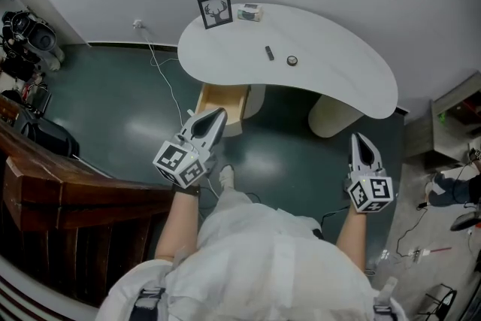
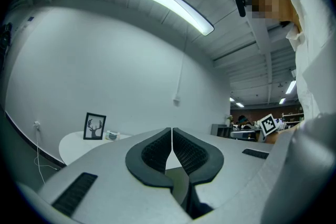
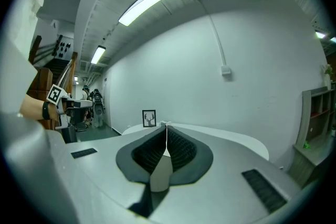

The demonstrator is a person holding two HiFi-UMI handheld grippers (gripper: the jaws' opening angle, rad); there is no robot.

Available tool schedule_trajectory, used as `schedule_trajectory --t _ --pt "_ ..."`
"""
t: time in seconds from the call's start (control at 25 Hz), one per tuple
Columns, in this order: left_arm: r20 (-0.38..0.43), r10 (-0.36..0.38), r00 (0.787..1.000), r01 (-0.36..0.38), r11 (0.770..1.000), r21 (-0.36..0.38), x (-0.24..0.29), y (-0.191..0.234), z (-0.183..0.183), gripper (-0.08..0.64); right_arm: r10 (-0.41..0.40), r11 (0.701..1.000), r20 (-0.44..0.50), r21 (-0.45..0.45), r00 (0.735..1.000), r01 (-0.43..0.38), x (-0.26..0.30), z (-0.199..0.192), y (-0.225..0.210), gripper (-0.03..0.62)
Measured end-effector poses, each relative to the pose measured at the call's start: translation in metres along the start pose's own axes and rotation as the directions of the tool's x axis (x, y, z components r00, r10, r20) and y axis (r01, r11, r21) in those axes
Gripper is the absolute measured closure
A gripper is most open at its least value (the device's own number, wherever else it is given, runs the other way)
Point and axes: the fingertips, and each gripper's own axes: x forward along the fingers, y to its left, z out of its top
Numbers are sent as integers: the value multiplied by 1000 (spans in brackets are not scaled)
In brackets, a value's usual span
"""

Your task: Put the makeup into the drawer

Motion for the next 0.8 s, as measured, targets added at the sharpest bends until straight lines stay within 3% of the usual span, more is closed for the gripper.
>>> schedule_trajectory --t 0.8 --pt "-37 -25 999 25 1000 -2 37 177 21 538 37 999 -53 6 998 -36 187 11 63 581"
